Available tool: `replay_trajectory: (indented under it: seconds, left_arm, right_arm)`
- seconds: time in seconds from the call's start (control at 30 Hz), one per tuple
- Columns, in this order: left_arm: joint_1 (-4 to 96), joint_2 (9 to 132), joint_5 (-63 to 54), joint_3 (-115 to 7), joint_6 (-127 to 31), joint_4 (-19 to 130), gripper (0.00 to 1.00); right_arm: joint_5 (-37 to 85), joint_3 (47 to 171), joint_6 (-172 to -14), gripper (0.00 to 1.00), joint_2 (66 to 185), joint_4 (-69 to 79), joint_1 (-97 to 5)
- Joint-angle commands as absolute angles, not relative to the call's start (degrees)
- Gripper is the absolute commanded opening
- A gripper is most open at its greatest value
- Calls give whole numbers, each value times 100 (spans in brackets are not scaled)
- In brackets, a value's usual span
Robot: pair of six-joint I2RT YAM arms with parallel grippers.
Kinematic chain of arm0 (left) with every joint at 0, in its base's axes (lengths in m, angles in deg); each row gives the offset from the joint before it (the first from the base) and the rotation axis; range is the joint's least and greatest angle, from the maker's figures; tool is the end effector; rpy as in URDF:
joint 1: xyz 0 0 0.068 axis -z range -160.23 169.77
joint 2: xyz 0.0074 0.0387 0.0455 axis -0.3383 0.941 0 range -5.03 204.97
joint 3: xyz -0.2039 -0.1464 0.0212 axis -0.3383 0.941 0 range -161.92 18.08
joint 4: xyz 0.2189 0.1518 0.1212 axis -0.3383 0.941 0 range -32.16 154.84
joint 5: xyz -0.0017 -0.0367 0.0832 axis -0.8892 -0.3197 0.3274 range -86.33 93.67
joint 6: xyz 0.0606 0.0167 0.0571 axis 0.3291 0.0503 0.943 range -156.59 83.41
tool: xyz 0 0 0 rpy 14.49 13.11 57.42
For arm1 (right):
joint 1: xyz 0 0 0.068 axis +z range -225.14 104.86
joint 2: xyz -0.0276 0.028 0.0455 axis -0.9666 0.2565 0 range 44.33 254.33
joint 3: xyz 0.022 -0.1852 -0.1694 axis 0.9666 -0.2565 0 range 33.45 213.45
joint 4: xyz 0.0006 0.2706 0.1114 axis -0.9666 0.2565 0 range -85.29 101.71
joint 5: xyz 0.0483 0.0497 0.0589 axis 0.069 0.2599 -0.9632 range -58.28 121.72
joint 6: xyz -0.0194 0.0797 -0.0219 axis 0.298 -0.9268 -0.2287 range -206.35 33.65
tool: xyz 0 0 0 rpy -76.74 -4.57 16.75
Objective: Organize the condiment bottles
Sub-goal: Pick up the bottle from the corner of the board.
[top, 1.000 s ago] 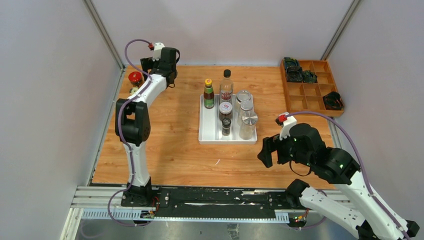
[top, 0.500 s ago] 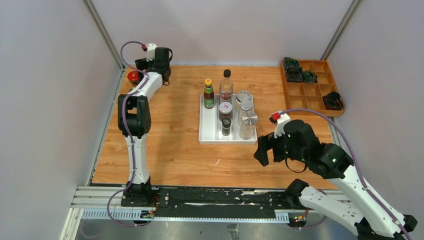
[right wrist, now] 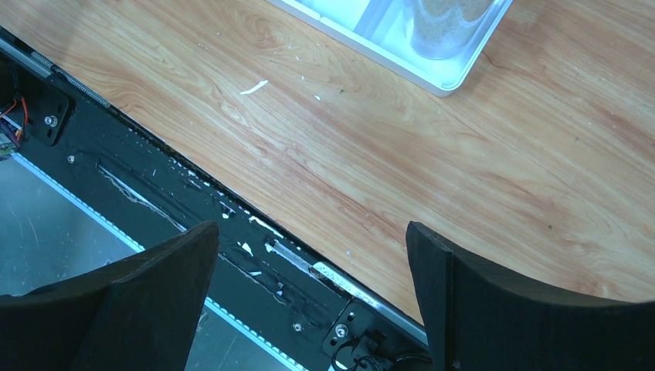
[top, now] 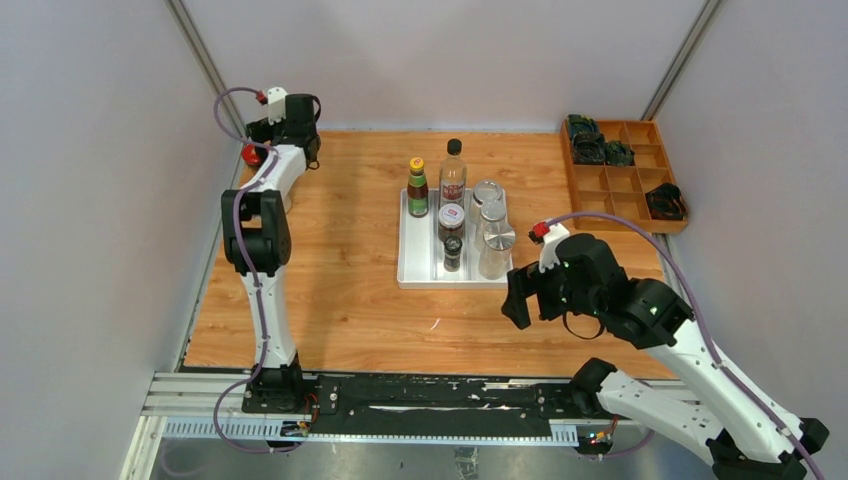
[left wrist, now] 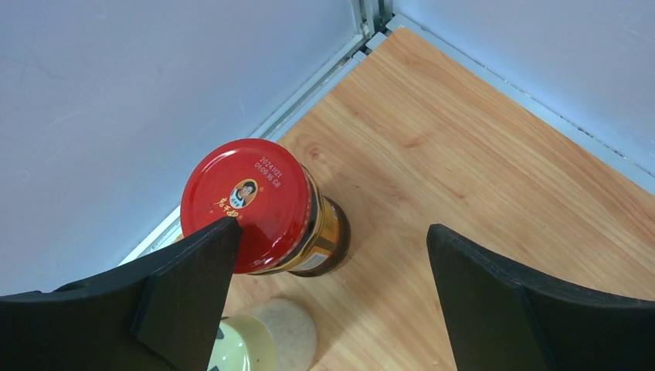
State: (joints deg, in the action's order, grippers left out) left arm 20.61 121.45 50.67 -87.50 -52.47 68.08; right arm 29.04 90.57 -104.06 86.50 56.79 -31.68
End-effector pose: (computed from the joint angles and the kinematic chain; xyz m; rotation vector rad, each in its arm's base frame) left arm 0.5529 0.0465 0.2006 -0.7238 1.8559 0.6737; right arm 0.1515 0.1483 0.3162 -0.5370 2.2303 0.6266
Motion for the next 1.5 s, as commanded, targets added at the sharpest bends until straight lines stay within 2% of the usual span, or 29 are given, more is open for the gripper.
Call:
replay_trajectory:
  seconds: [0.0, 0.13, 0.43, 0.77, 1.0, 1.27, 1.47]
  left_arm:
    - [2095, 11998, 4768, -8316, -5589, 6932, 97]
    - [2166, 11875, 4566, -8155, -5497, 6813, 96]
    - [2434, 11569, 5381, -7706, -5231, 6111, 98]
    - [2359, 10974, 5333, -7103, -5080, 5294, 98]
    - [2284, 11095, 5300, -7324, -5076, 5402, 98]
    - [2258, 11081, 6056, -7208, -5079, 5280, 100]
    - [2017, 11078, 5897, -7082, -5228, 5281, 100]
  right_arm:
    - [2727, 8936, -10259, 97, 8724, 5531, -3189]
    - [2662, 8925, -10228, 97, 8809, 5491, -3186]
    - [2375, 9123, -10257, 96, 9259, 5423, -3187]
    - [2128, 9279, -10318, 96, 9744, 5354, -3178]
    - [2080, 9158, -10359, 96, 9796, 5258, -3165]
    - [2049, 9078, -10349, 96, 9777, 5248, -3169]
    - [2049, 8993, -10374, 96, 9730, 5279, -3168]
